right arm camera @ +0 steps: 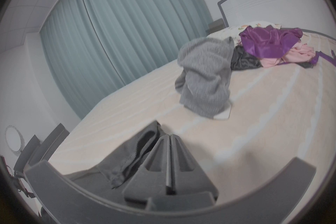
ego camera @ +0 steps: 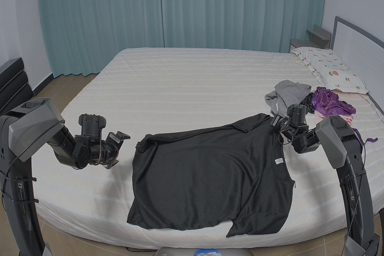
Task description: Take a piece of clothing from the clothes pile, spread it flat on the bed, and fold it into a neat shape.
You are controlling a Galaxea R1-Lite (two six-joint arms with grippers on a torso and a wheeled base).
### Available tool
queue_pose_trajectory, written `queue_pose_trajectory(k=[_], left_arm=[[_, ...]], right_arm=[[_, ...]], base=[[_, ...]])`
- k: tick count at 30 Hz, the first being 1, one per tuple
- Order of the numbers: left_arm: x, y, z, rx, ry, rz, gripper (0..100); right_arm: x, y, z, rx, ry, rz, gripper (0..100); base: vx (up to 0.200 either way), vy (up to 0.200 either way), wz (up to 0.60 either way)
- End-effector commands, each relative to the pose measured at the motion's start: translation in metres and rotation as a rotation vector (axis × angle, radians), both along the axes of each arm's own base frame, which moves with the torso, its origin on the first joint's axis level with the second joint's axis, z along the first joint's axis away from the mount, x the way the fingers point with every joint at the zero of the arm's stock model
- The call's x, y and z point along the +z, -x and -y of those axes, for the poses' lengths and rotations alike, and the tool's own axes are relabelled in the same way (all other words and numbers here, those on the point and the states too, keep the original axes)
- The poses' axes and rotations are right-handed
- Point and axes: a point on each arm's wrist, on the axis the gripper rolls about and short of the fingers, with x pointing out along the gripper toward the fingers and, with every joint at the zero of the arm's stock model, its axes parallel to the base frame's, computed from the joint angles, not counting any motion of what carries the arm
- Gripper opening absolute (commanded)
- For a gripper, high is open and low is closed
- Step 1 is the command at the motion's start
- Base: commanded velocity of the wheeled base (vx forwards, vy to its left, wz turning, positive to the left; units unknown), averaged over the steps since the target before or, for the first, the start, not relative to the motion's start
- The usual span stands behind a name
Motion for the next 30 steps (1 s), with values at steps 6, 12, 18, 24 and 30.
queue_pose_trajectory(k=[6, 12, 18, 24, 30], left_arm=[[0.0, 0.0, 0.001, -0.001, 0.0, -0.002, 100], [-0.001, 0.003, 0.0, -0.002, -0.002, -0.009, 100], [0.007, 0.013, 0.001, -0.008, -0.001, -0.005, 100], [0.023, 0.035, 0.005, -0.028, 0.001, 0.0, 100], [0.027, 0.049, 0.005, -0.033, -0.005, -0.016, 100]], right_arm=[[-0.006, -0.002, 0.011, -0.021, 0.002, 0.02, 100], [0.002, 0.005, 0.008, -0.017, -0.01, -0.005, 100], [0.042, 0.026, 0.009, -0.043, -0.148, -0.004, 100], [0.072, 0.094, 0.01, -0.083, -0.229, -0.135, 100], [0.079, 0.146, 0.01, -0.111, -0.27, -0.177, 100]], base=[[0.0, 0.0, 0.0], [0.0, 0.0, 0.0], [0.0, 0.0, 0.0], [0.0, 0.0, 0.0], [0.0, 0.0, 0.0]])
